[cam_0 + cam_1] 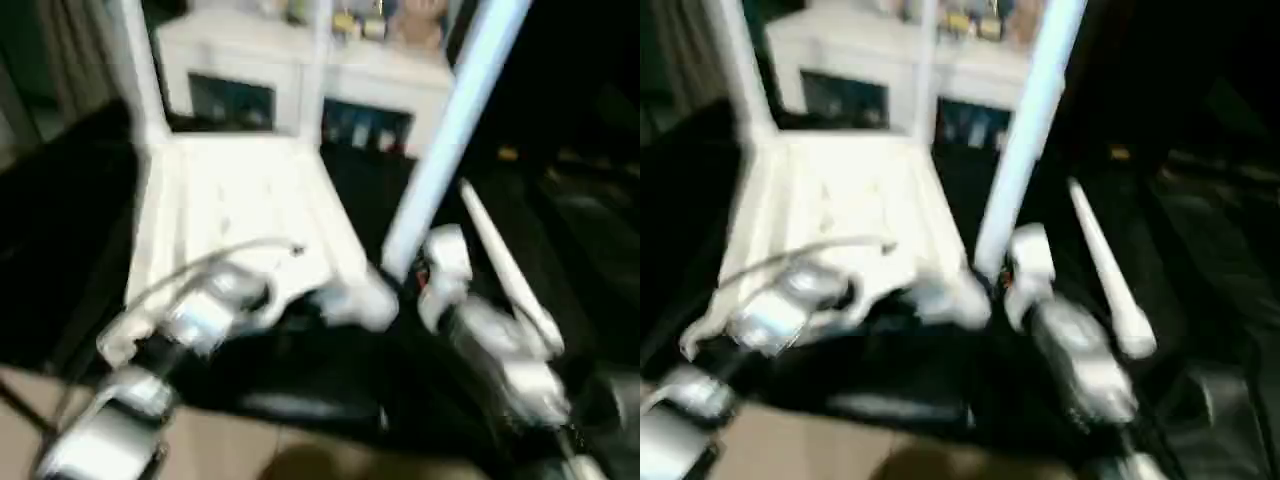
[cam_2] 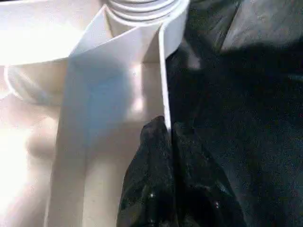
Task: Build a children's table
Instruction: Pick table leg
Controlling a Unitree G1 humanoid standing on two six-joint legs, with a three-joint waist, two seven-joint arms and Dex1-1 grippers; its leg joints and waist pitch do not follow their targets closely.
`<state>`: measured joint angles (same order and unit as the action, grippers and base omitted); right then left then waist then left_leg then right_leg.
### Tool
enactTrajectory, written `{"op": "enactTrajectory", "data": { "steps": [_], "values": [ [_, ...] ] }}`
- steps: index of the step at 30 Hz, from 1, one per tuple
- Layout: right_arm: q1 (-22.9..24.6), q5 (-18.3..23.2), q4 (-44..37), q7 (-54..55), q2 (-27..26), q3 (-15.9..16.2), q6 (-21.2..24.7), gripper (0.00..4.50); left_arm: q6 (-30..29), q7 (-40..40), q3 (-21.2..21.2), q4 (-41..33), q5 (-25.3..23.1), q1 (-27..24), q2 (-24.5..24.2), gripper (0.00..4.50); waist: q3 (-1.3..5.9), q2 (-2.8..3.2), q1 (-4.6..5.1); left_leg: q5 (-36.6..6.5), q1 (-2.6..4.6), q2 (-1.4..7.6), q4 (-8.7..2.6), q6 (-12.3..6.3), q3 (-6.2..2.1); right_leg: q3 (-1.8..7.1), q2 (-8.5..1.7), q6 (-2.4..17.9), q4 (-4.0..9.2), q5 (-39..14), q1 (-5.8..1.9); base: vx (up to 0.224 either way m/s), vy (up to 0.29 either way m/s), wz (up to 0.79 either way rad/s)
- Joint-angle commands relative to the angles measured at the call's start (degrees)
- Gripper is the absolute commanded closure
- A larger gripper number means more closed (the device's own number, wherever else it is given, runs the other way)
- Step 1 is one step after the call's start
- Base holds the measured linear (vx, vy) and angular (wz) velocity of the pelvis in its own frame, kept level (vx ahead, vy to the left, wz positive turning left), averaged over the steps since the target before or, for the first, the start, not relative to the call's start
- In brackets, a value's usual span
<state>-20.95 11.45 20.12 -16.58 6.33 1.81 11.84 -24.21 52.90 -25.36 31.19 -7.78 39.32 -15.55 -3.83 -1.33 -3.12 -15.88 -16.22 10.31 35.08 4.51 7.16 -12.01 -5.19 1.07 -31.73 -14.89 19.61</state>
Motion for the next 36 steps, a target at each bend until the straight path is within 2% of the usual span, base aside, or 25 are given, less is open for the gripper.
{"op": "enactTrajectory", "data": {
  "steps": [1, 2, 3, 4, 5, 6, 7, 8, 9, 10, 11, 12, 13, 14, 15, 16, 17, 20, 22, 24, 27, 29, 31, 35, 36],
  "values": [
    [0.3, -2.2, 11.2, 7.9, -0.7, -2.8, 5.2, 2.66, -1.8, -3.1, -1.4, 3.2, -2.4, 0.2, 1.6, 4.50, 1.65, -0.17, 0.70, -33.9, -0.39, 4.97, -8.72, 1.12, -2.70, 6.44, -5.49, 3.9, 1.72, -6.9, -1.02, 0.010, -0.031, 0.31],
    [-0.3, -2.0, 11.9, 8.6, -1.1, -3.0, 5.2, 2.66, -2.0, -3.7, -1.4, 3.5, -2.5, 0.3, 2.1, 4.50, -0.18, -0.54, 0.12, -31.3, 4.13, 1.54, -5.37, 1.28, -0.21, 4.77, -5.28, 0.4, 8.98, -35.3, 4.12, 0.023, -0.080, 0.31],
    [-2.7, -1.7, 14.6, 11.0, -2.6, -3.4, 5.0, 2.66, -2.8, -5.6, -1.4, 4.6, -2.5, 1.0, 4.1, 4.50, -0.28, -0.77, 1.87, -25.8, 7.68, -0.89, 0.28, 0.83, 0.74, -0.49, -5.02, -3.9, 13.45, -48.6, 6.44, 0.023, -0.080, 0.31],
    [-3.9, -1.7, 16.0, 12.0, -3.2, -3.4, 4.7, 2.66, -3.0, -7.0, -1.4, 5.1, -2.7, 1.3, 5.4, 4.50, 0.43, 0.25, 2.84, -27.5, 6.40, 0.38, -0.87, 0.98, -0.31, -3.03, -5.34, -5.6, 12.72, -45.5, 3.83, 0.000, 0.000, 0.00],
    [-4.5, -2.0, 16.9, 12.8, -3.7, -3.4, 4.6, 2.66, -3.3, -7.9, -1.3, 5.6, -2.9, 1.5, 6.2, 4.50, 1.18, 3.06, 1.94, -43.7, -3.88, 6.36, -10.21, 1.08, -2.99, 0.79, -3.76, -2.7, -2.88, -22.9, -6.38, 0.003, 0.110, -0.30],
    [-5.1, -2.3, 17.4, 13.2, -4.0, -3.3, 4.7, 2.66, -3.5, -8.6, -1.2, 6.0, -3.1, 1.7, 6.9, 4.50, 1.18, 2.63, 1.23, -51.5, -4.33, 6.28, -12.75, 0.46, -2.10, 3.60, -1.96, 0.9, -6.32, 1.0, -4.26, 0.003, 0.110, -0.30],
    [-5.1, -2.3, 17.4, 13.2, -4.0, -3.3, 4.7, 2.66, -3.5, -8.6, -1.2, 6.0, -3.1, 1.7, 6.9, 4.50, 1.11, 2.23, 0.63, -52.5, -2.48, 6.07, -13.21, -0.48, -1.78, 5.16, -1.83, 0.8, -6.32, 1.1, -2.52, 0.021, 0.001, 0.20],
    [-5.4, -2.4, 17.7, 13.3, -4.2, -3.3, 4.9, 2.66, -3.6, -9.1, -1.2, 6.3, -3.2, 1.7, 7.4, 4.50, 1.07, -1.39, 0.06, -45.0, 2.37, 3.26, -9.52, -0.37, -0.25, 8.45, -3.10, 0.6, -1.02, -17.0, 1.54, 0.113, -0.123, 0.31],
    [-5.4, -2.4, 17.7, 13.3, -4.2, -3.3, 4.9, 2.66, -3.6, -9.1, -1.2, 6.3, -3.2, 1.7, 7.4, 4.50, 1.65, -3.03, -0.35, -27.3, 0.66, 0.73, -5.67, -0.92, -0.26, 10.49, -6.32, -1.8, 3.91, -40.5, 2.12, 0.113, -0.123, 0.31],
    [-5.8, -2.5, 18.3, 13.7, -4.6, -3.5, 5.0, 2.66, -4.2, -9.6, -0.9, 6.2, -3.3, 1.7, 7.9, 4.50, 2.16, -3.31, -1.26, -18.9, -0.96, 0.59, -5.33, -1.36, -0.26, 11.66, -7.12, -3.0, 4.42, -44.9, 0.84, 0.083, -0.123, -0.12],
    [-6.3, -2.5, 18.9, 13.9, -4.7, -3.6, 5.1, 2.66, -4.6, -9.9, -0.8, 6.1, -3.3, 1.6, 8.3, 4.50, 3.92, -3.34, -2.17, -4.0, -2.57, 1.51, -6.25, -1.75, -0.85, 12.23, -6.91, -2.8, 2.82, -33.6, -0.84, 0.023, -0.088, -0.15],
    [-6.5, -2.5, 19.2, 14.0, -4.8, -3.7, 5.0, 2.66, -4.6, -10.0, -0.8, 6.1, -3.2, 1.7, 8.4, 4.50, 3.87, -2.38, -2.13, 3.7, -2.57, 2.15, -6.59, -1.71, -0.93, 11.54, -5.59, 0.8, 1.25, -14.2, -0.37, 0.023, -0.088, -0.15],
    [-7.2, -2.5, 20.4, 14.4, -5.0, -3.8, 4.8, 2.66, -4.9, -10.5, -0.7, 6.1, -3.0, 1.7, 8.7, 4.50, 4.14, -3.02, -2.10, 5.6, -2.69, 2.01, -6.40, -2.15, -0.69, 11.24, -4.90, 1.8, 0.47, -6.2, -0.64, 0.038, -0.070, -0.06],
    [-7.2, -2.5, 20.4, 14.4, -5.0, -3.8, 4.8, 2.66, -4.9, -10.5, -0.7, 6.1, -3.0, 1.7, 8.7, 4.50, 3.64, -2.27, -2.22, 4.3, -2.76, 1.99, -6.81, -1.84, -0.49, 11.21, -4.58, 3.5, 0.46, -2.6, -0.39, 0.000, 0.000, 0.00],
    [-8.0, -2.6, 21.8, 14.5, -5.1, -3.8, 4.4, 2.66, -4.4, -10.9, -0.3, 6.7, -2.9, 1.8, 8.8, 4.50, 4.17, -2.39, -2.06, 5.0, -2.94, 2.00, -6.50, -1.58, -0.03, 10.89, -4.08, 7.0, -0.13, 6.6, -1.04, 0.000, 0.000, 0.00],
    [-8.1, -2.7, 22.0, 14.4, -5.1, -3.7, 4.3, 2.66, -4.3, -10.9, -0.3, 6.8, -2.9, 1.8, 8.7, 4.50, 4.01, -2.37, -1.93, 4.0, -2.95, 2.06, -6.58, -1.32, 0.12, 10.86, -3.96, 7.9, -0.05, 6.9, -0.99, 0.000, 0.000, 0.00],
    [-8.3, -2.8, 22.2, 14.3, -5.1, -3.5, 4.2, 2.66, -4.1, -10.8, -0.2, 6.9, -2.9, 1.8, 8.5, 4.50, 3.68, -2.42, -1.94, 0.3, -2.74, 2.29, -6.94, -0.84, 0.33, 10.81, -3.87, 8.9, 0.38, 3.6, -0.89, 0.000, 0.000, 0.00],
    [-9.1, -3.3, 23.5, 14.2, -5.2, -3.2, 3.6, 2.66, -3.8, -10.9, 0.1, 7.5, -3.1, 1.9, 8.3, 4.50, 3.44, -2.49, -1.77, -7.7, -2.62, 2.77, -7.73, 0.39, 0.33, 10.84, -4.15, 7.9, 1.58, -9.8, -0.68, 0.000, 0.000, 0.00],
    [-9.4, -3.7, 23.9, 13.8, -5.3, -3.0, 3.3, 2.66, -3.7, -11.0, 0.2, 7.7, -3.1, 1.9, 8.2, 4.50, 3.44, -2.38, -1.66, -10.5, -2.38, 2.98, -7.98, 0.95, 0.23, 10.84, -4.16, 6.9, 2.05, -14.4, -0.28, 0.000, 0.000, 0.00],
    [-9.8, -4.4, 23.9, 13.2, -5.5, -2.6, 2.9, 2.66, -3.4, -11.1, 0.4, 7.9, -3.3, 1.8, 7.9, 4.50, 3.67, -2.47, -1.59, -9.6, -2.48, 3.05, -8.09, 1.01, 0.22, 10.83, -4.07, 6.7, 2.02, -12.8, -0.35, 0.000, 0.000, 0.00],
    [-10.2, -4.7, 24.0, 12.7, -5.4, -2.4, 2.2, 2.66, -3.1, -11.1, 0.5, 7.7, -3.3, 1.8, 7.6, 4.50, 3.45, -2.40, -1.51, -9.0, -2.58, 3.04, -8.15, 0.95, 0.37, 10.91, -4.05, 7.2, 2.01, -10.8, -0.27, 0.000, 0.000, 0.00],
    [-10.4, -3.7, 23.5, 11.2, -5.6, -3.1, 1.5, 2.10, -2.2, -10.8, 0.6, 7.7, -3.2, 1.8, 7.3, 4.50, 3.45, -2.32, -1.49, -9.8, -2.47, 3.03, -8.13, 0.93, 0.43, 10.95, -4.12, 7.3, 2.18, -12.0, -0.14, 0.000, 0.000, 0.00],
    [-10.4, -2.6, 22.4, 9.3, -5.7, -3.4, 0.8, 1.94, -1.4, -10.6, 0.6, 7.6, -3.2, 1.8, 7.1, 4.50, 3.42, -2.37, -1.51, -10.3, -2.55, 3.03, -8.15, 0.66, 0.42, 10.99, -4.18, 7.1, 2.33, -13.3, -0.13, 0.000, 0.000, 0.00],
    [-10.2, -1.6, 19.8, 6.0, -5.3, -3.0, -0.1, 1.61, -0.5, -9.9, 0.5, 7.1, -3.3, 1.6, 6.3, 4.50, 3.54, -2.01, -1.79, -6.6, -2.66, 3.18, -7.93, 0.20, 0.65, 10.98, -4.16, 8.9, 1.71, -7.7, -0.32, 0.000, 0.000, 0.00],
    [-9.9, -1.2, 18.4, 4.4, -5.2, -2.8, -0.1, 1.61, -0.5, -9.6, 0.6, 6.8, -3.2, 1.5, 6.0, 4.50, 3.58, -2.29, -1.78, -5.2, -2.77, 3.11, -7.78, -0.33, 0.72, 10.97, -4.13, 9.2, 1.51, -6.2, -0.57, 0.000, 0.000, 0.00]
  ]
}}
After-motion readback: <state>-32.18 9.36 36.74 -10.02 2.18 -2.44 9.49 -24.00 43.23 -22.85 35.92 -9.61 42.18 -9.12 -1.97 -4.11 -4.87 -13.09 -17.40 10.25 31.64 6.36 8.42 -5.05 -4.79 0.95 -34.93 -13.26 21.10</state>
